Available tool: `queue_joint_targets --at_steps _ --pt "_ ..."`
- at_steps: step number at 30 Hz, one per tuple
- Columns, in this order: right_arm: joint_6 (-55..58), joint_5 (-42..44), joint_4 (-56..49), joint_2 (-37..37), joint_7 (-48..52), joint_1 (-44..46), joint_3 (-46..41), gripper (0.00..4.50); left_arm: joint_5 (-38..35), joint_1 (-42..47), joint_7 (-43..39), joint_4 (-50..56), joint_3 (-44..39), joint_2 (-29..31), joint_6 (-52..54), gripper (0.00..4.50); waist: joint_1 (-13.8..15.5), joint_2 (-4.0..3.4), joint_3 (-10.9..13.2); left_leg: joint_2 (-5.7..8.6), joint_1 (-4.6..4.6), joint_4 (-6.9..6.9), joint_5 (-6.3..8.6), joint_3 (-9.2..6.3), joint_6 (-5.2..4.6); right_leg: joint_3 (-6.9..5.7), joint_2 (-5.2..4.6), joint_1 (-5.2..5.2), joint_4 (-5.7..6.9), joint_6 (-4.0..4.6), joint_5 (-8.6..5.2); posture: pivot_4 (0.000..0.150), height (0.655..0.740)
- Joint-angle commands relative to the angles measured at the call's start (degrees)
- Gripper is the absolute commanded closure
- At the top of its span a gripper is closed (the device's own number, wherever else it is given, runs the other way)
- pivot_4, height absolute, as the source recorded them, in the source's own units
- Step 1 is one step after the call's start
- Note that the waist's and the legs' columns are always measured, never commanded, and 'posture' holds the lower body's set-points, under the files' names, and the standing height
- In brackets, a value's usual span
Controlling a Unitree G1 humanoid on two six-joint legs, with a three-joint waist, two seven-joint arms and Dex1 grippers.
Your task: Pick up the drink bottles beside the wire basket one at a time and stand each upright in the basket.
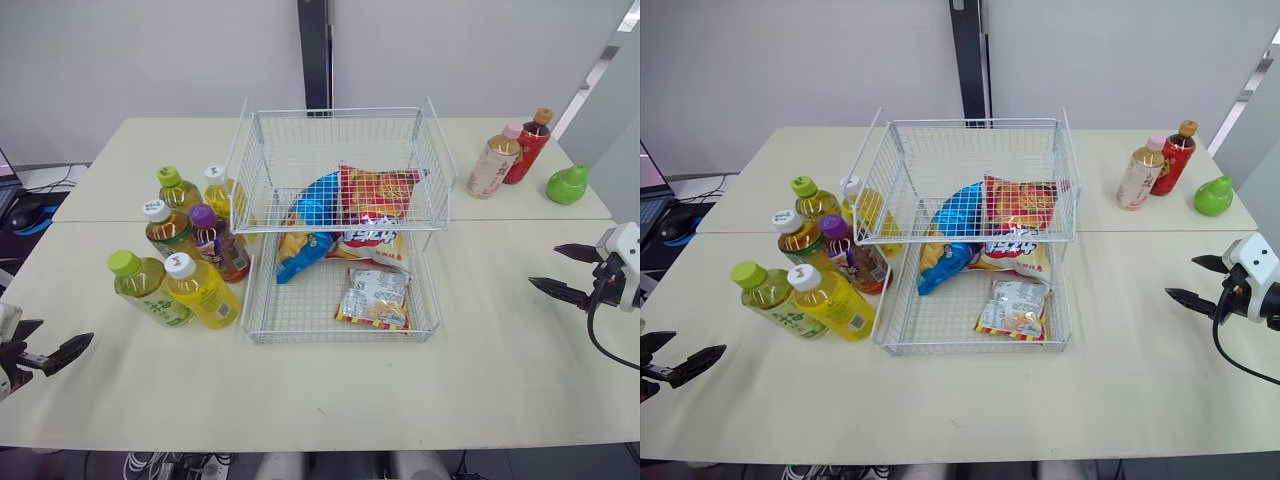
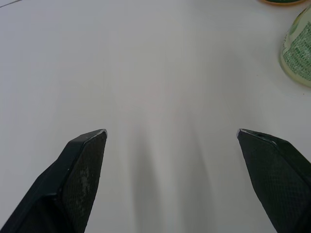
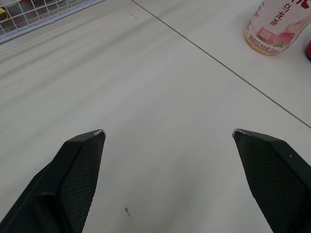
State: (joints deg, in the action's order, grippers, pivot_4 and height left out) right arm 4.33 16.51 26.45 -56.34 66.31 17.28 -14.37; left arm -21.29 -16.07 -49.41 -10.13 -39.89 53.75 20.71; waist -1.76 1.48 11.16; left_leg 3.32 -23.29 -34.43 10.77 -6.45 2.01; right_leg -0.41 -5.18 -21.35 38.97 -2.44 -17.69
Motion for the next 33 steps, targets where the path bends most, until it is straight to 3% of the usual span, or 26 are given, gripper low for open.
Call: queue_joint_targets --at_steps 1,12,21,29,33 --pt "-0.1 -0.4 -0.3 -1.3 -0.1 1.9 -0.3 0.00 -1.3 -0.8 -0.2 0.9 -3.8 -0.3 0.0 0.05 0.0 0.00 0.0 0.00 0.00 0.00 0.00 0.00 0.00 0.00 0.00 0.00 0.00 0.00 0.00 0.150 0.7378" --pt "-5.1 -4.0 6.3 -1.4 -3.0 4.8 0.4 0.00 -3.3 -1.1 -3.9 -3.0 -9.3 0.1 -4.0 0.05 0.0 0.01 0.0 0.02 0.00 0.00 0.00 0.05 0.01 0.00 -0.01 -0.01 0.00 0.01 0.00 0.150 0.7378" --pt "-6.1 -2.2 7.1 -1.3 -1.7 3.9 -1.4 0.00 -8.4 -1.7 -8.5 -1.8 -11.6 0.4 0.8 0.05 -0.1 0.01 0.0 -0.01 0.01 0.00 0.00 0.04 0.01 0.00 0.00 0.00 0.00 0.01 0.01 0.150 0.7378" --pt "-3.5 1.5 1.4 -0.9 -2.1 1.0 -4.4 0.00 -8.9 -0.7 -9.5 0.1 -11.1 0.9 2.7 0.05 -0.1 0.00 0.0 -0.01 0.01 0.00 0.00 0.04 0.01 0.03 0.00 0.00 0.00 0.01 0.01 0.150 0.7378" --pt "2.9 7.2 -12.7 -2.9 -1.0 -3.1 -9.6 0.00 -8.7 -0.2 -9.9 -0.8 -11.3 1.3 2.8 0.05 0.0 0.00 0.0 -0.02 0.00 0.00 0.01 0.00 0.01 0.00 0.01 -0.01 0.01 0.01 0.00 0.150 0.7378"
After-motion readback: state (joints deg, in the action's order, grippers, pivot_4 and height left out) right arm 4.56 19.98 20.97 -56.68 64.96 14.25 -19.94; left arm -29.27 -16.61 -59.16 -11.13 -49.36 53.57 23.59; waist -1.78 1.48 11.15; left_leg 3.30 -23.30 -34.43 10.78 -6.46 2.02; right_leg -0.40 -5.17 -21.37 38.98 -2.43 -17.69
